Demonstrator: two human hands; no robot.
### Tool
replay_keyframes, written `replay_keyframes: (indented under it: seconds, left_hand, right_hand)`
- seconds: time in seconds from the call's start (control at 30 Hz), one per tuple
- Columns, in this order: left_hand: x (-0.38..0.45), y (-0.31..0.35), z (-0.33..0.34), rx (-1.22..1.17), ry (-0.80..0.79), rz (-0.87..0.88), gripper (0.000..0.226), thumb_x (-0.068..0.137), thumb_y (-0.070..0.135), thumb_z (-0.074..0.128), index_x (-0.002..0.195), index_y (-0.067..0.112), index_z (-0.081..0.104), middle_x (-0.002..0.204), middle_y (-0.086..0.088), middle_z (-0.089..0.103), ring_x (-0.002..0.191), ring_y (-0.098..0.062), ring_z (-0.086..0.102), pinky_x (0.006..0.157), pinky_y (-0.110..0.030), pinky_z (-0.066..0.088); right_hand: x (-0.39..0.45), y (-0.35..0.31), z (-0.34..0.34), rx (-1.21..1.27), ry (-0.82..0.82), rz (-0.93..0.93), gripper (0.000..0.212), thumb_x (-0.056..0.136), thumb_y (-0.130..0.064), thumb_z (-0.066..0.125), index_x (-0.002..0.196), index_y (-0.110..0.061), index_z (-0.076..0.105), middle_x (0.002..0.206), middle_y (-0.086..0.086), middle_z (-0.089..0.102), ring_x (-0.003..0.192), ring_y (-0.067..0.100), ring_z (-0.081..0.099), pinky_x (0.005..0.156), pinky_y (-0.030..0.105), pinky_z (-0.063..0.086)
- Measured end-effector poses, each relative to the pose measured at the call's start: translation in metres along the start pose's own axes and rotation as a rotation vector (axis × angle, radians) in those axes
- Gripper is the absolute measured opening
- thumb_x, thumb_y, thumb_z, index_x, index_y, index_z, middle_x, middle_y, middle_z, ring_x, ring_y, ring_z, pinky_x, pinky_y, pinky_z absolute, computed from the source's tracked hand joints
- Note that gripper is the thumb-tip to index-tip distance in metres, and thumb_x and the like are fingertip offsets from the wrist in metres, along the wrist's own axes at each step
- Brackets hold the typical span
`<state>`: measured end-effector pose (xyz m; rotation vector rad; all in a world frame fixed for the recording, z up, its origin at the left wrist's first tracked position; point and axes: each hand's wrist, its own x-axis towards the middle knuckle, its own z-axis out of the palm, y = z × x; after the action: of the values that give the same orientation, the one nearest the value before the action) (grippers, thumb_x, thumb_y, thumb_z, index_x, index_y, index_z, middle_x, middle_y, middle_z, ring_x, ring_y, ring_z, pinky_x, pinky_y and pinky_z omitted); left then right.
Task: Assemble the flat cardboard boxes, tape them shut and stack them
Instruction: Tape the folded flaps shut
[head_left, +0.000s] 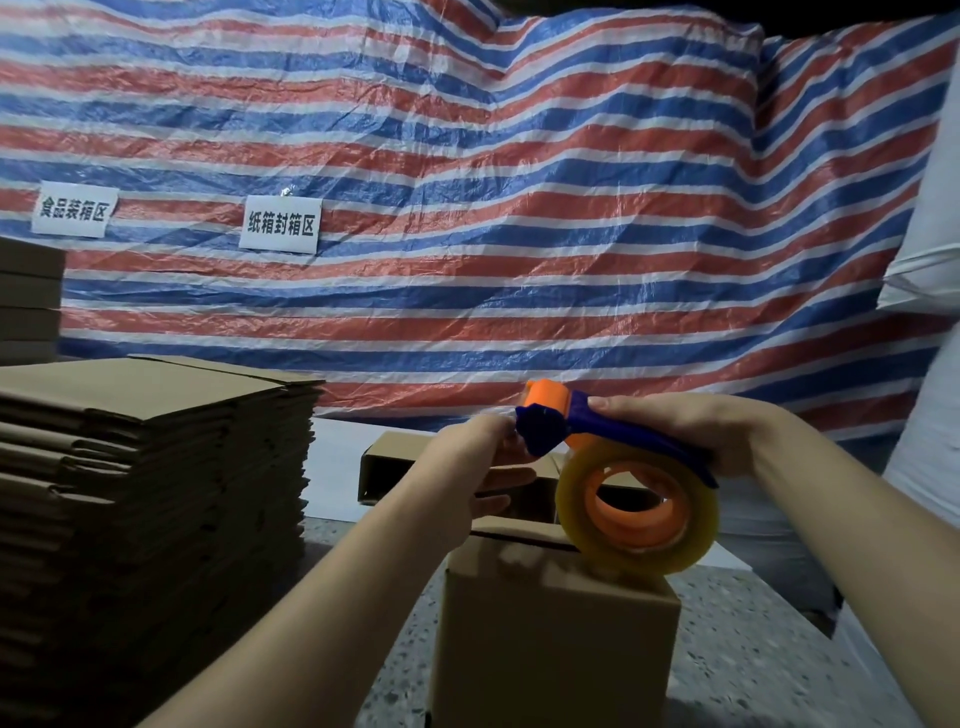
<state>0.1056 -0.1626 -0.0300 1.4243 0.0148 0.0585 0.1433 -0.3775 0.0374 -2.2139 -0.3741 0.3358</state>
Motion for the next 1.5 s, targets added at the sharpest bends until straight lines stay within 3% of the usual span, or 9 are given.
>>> replay_keyframes:
  seconds: [0.17, 0.33, 0.5, 0.7, 0.83, 1.03, 1.23, 1.37, 1.5]
  left_hand:
    - [0.002, -0.017, 0.001, -0.007, 0.080, 0.091, 0.020, 0.094, 0.024, 0.057, 0.080, 0.017, 0.068, 0.070, 0.004, 0.074, 0.080, -0.014, 0.071, 0.077, -0.035, 0.044]
    - [0.009, -0.029, 0.008, -0.079, 0.194, 0.097, 0.024, 0.089, 0.014, 0.053, 0.065, 0.013, 0.060, 0.052, 0.003, 0.060, 0.062, -0.016, 0.053, 0.065, -0.032, 0.036]
    - [0.008, -0.034, 0.008, -0.031, 0.233, 0.135, 0.030, 0.086, 0.009, 0.050, 0.056, 0.013, 0.053, 0.048, 0.002, 0.054, 0.057, -0.016, 0.046, 0.057, -0.029, 0.032]
    - [0.008, -0.034, 0.011, -0.014, 0.223, 0.139, 0.030, 0.092, 0.016, 0.049, 0.063, 0.013, 0.054, 0.049, 0.004, 0.054, 0.060, -0.016, 0.047, 0.061, -0.032, 0.036]
    - [0.009, -0.035, 0.007, -0.182, 0.321, 0.075, 0.030, 0.091, 0.013, 0.048, 0.061, 0.013, 0.052, 0.049, 0.003, 0.051, 0.062, -0.017, 0.046, 0.065, -0.033, 0.038]
    - [0.010, -0.035, 0.005, -0.402, 0.378, 0.035, 0.029, 0.093, 0.014, 0.049, 0.065, 0.008, 0.055, 0.054, -0.002, 0.051, 0.053, -0.014, 0.050, 0.069, -0.033, 0.057]
    - [0.000, -0.032, -0.032, 0.244, 0.325, 0.328, 0.033, 0.083, 0.016, 0.051, 0.051, 0.017, 0.043, 0.047, 0.006, 0.036, 0.047, -0.010, 0.033, 0.049, -0.024, 0.026]
    - [0.002, -0.034, -0.054, 0.501, 0.241, 0.189, 0.028, 0.088, 0.020, 0.055, 0.061, 0.013, 0.055, 0.038, 0.009, 0.032, 0.031, -0.007, 0.026, 0.035, -0.015, 0.020]
    - [0.002, -0.041, -0.058, 0.509, 0.220, 0.157, 0.031, 0.093, 0.026, 0.055, 0.067, 0.012, 0.062, 0.046, 0.006, 0.042, 0.035, -0.006, 0.031, 0.038, -0.017, 0.024]
  right_hand:
    - [0.001, -0.001, -0.001, -0.019, -0.001, 0.010, 0.107, 0.034, -0.080, 0.086, 0.110, -0.008, 0.069, 0.082, 0.011, 0.073, 0.061, 0.018, 0.068, 0.056, 0.028, 0.056]
    - [0.005, -0.014, -0.001, -0.099, -0.020, 0.067, 0.089, 0.056, -0.076, 0.078, 0.117, -0.013, 0.065, 0.086, 0.007, 0.076, 0.067, 0.016, 0.071, 0.059, 0.028, 0.056]
    - [-0.004, -0.023, -0.015, -0.239, -0.018, 0.163, 0.092, 0.051, -0.073, 0.082, 0.119, -0.013, 0.064, 0.099, 0.011, 0.078, 0.077, 0.020, 0.074, 0.064, 0.031, 0.059]
    - [-0.025, -0.013, -0.042, -0.245, 0.006, 0.196, 0.086, 0.063, -0.069, 0.082, 0.127, -0.013, 0.064, 0.117, 0.019, 0.072, 0.114, 0.039, 0.067, 0.098, 0.047, 0.052]
    - [-0.017, -0.022, -0.031, -0.260, 0.015, 0.188, 0.089, 0.055, -0.070, 0.082, 0.121, -0.013, 0.065, 0.105, 0.015, 0.076, 0.083, 0.024, 0.073, 0.071, 0.034, 0.060]
    - [-0.002, -0.028, -0.011, -0.306, 0.032, 0.227, 0.092, 0.046, -0.067, 0.080, 0.117, -0.010, 0.065, 0.093, 0.011, 0.078, 0.073, 0.018, 0.075, 0.063, 0.029, 0.059]
    - [0.007, -0.035, -0.004, -0.405, 0.012, 0.268, 0.095, 0.044, -0.071, 0.080, 0.118, -0.013, 0.065, 0.096, 0.010, 0.079, 0.077, 0.019, 0.076, 0.065, 0.030, 0.059]
    - [0.012, -0.044, 0.003, -0.482, -0.033, 0.299, 0.091, 0.049, -0.072, 0.079, 0.115, -0.011, 0.065, 0.090, 0.008, 0.079, 0.070, 0.017, 0.075, 0.059, 0.027, 0.057]
    - [0.016, -0.053, 0.011, -0.566, -0.069, 0.330, 0.086, 0.055, -0.073, 0.075, 0.114, -0.011, 0.066, 0.086, 0.008, 0.078, 0.069, 0.017, 0.074, 0.058, 0.026, 0.057]
